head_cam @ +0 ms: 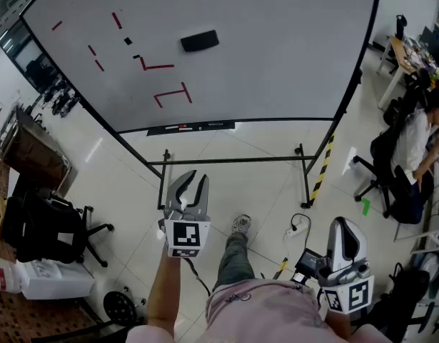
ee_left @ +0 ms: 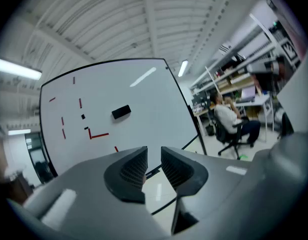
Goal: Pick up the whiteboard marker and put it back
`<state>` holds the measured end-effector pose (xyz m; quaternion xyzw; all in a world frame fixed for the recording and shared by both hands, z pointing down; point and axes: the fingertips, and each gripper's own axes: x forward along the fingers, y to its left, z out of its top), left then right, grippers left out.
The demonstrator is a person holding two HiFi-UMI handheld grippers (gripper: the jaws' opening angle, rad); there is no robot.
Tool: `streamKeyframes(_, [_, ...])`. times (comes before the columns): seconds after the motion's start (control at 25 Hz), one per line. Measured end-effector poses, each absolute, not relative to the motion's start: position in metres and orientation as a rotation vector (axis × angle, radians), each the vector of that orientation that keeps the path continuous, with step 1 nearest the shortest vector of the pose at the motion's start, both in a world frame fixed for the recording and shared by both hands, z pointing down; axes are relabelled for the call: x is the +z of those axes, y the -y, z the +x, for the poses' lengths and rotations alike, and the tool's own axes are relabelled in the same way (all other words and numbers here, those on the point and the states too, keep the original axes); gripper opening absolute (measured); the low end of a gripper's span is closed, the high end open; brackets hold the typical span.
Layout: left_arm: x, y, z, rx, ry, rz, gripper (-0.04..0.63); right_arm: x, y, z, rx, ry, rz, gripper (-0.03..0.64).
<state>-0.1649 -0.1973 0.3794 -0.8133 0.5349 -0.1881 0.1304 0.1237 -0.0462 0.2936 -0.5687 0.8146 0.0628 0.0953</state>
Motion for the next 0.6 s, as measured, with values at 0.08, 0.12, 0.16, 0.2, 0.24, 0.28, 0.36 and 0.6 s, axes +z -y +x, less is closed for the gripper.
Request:
streamKeyframes(0.08, [0.408, 0.262, -0.184, -0.778, -1.448, -2.207, 0.091, 0.298, 0.091, 0.107, 0.204, -2.415, -1.699, 0.002])
streamKeyframes(0.12, [0.424, 0.295, -0.192, -0.881, -1.392, -2.126, 0.091, 0.300, 0.115, 0.099, 0.212, -2.413, -1.707, 0.002])
streamKeyframes(0.16, [0.441, 0.328, -0.199, -0.974, -1.331, -2.050, 0.091, 0.301, 0.141, 0.090, 0.218, -2.409, -1.719, 0.003])
streamKeyframes(0.2, [0.459, 0.360, -0.202, -1.056, -1.262, -1.989, 0.091, 0.301, 0.167, 0.080, 0.220, -2.403, -1.738, 0.003])
streamKeyframes(0.24, [0.480, 0.390, -0.203, -1.127, -1.184, -1.953, 0.091, 0.300, 0.193, 0.070, 0.223, -2.402, -1.760, 0.003])
streamKeyframes(0.28, [0.502, 0.416, -0.200, -1.188, -1.101, -1.944, 0.091, 0.297, 0.215, 0.059, 0.230, -2.408, -1.785, 0.003])
streamKeyframes(0.36, [0.545, 0.458, -0.192, -1.298, -0.939, -1.971, 0.092, 0.292, 0.254, 0.037, 0.256, -2.447, -1.826, 0.003])
streamKeyframes(0.6, [0.630, 0.561, -0.191, -1.546, -0.629, -1.933, 0.086, 0.311, 0.355, 0.003, 0.193, -2.527, -1.862, 0.003])
